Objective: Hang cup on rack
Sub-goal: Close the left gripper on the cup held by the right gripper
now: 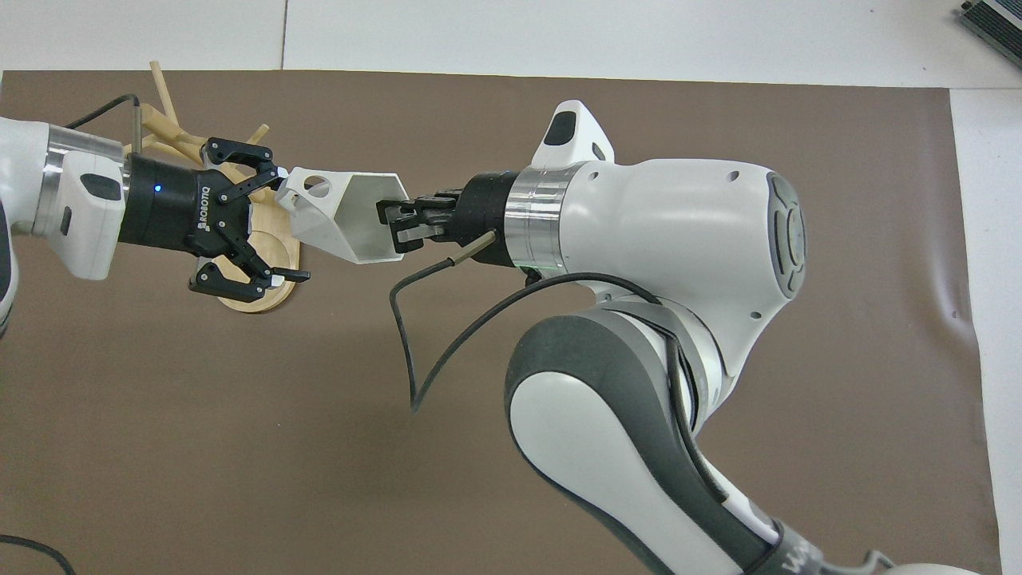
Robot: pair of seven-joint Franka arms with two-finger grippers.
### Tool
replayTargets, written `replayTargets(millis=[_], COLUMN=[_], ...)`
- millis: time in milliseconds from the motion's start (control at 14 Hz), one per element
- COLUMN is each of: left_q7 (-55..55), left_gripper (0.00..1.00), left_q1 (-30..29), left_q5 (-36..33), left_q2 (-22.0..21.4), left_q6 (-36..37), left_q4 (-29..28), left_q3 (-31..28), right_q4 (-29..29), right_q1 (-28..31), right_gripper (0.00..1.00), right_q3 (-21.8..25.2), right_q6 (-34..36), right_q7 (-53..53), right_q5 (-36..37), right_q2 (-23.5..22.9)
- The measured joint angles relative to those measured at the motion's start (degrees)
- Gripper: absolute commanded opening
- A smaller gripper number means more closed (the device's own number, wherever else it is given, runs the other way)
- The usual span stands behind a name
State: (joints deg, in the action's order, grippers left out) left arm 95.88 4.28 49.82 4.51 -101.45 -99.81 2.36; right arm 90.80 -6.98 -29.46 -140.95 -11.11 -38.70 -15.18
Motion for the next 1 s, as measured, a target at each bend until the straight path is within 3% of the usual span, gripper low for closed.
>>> replayTargets(millis=[714,1000], left_q7=[0.38,0.46], left_gripper=[1.00,0.84], left_q1=[1.64,1.89], left_q5=[3.47,3.64], left_q2=[-0.01,-0.01], left_q6=[-4.66,-4.66], left_q4=[-0.11,-0.14], left_q3=[1.21,1.25], right_q4=[-0.02,-0.02], right_q1=[0.00,0.03], right_gripper=[0.00,0.00], right_q3=[0.00,0.00], right_q6=[0.00,0.00], right_q7=[0.00,0.00], right_q5=[-0.03,-0.03], right_q2=[-0.01,-0.04])
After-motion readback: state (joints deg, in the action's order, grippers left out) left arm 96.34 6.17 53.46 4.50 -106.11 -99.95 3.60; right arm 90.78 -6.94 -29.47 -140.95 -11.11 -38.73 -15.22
